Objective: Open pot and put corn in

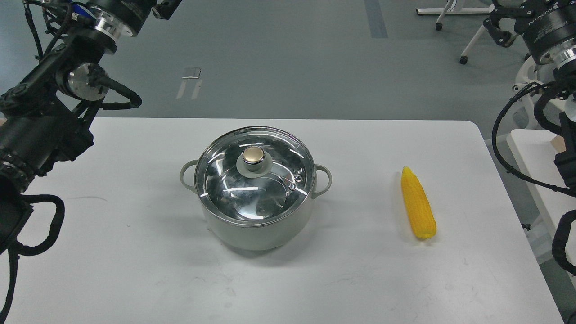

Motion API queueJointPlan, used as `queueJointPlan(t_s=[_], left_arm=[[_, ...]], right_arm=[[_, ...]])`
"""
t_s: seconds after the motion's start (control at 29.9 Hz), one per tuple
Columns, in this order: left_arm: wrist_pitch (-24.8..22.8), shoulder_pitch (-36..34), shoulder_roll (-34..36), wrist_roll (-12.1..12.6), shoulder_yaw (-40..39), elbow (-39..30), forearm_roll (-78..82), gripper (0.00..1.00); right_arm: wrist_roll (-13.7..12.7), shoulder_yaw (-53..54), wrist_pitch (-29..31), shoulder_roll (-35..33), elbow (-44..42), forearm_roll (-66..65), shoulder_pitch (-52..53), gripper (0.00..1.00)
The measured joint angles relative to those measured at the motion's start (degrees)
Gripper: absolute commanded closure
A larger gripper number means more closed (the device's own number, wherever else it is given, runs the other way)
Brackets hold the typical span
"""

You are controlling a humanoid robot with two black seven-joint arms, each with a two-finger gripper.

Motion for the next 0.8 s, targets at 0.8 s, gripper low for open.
queueJointPlan(t_s=[0.8], left_arm=[[0.02, 3.23, 5.99, 1.10, 0.49, -10.46, 0.77, 0.03]], right_arm=[[-0.26, 0.34, 0.00, -1.21, 0.24, 0.05, -0.05, 0.00]])
